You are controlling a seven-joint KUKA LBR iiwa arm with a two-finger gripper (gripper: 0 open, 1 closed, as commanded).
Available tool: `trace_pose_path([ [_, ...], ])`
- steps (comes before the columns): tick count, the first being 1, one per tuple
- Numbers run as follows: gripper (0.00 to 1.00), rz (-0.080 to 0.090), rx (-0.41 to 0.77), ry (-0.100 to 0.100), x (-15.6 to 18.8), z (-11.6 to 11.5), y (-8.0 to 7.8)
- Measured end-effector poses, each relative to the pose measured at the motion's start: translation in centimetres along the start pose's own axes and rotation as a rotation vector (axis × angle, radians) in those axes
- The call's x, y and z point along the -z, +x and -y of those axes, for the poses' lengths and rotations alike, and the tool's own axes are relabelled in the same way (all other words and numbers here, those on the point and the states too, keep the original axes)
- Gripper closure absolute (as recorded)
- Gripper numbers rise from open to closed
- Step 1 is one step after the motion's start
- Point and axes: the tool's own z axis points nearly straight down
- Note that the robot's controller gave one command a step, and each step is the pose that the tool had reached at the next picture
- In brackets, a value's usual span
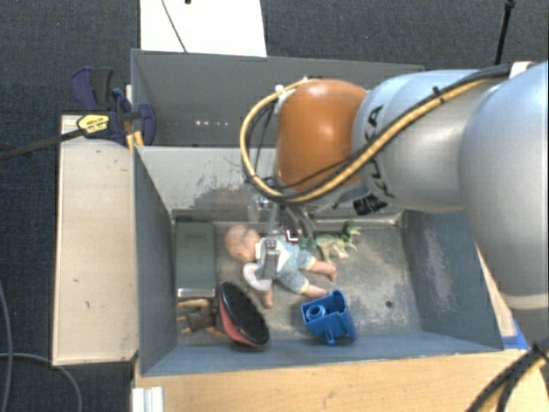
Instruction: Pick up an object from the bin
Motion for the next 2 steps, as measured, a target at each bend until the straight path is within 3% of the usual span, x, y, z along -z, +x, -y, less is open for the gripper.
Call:
trace_pose_path([
  [1, 0.0, 0.008, -0.003, -0.001, 0.5, 0.1, -0.2],
  [2, 0.0, 0.013, 0.059, -0.002, -4.1, 3.4, 1.5],
])
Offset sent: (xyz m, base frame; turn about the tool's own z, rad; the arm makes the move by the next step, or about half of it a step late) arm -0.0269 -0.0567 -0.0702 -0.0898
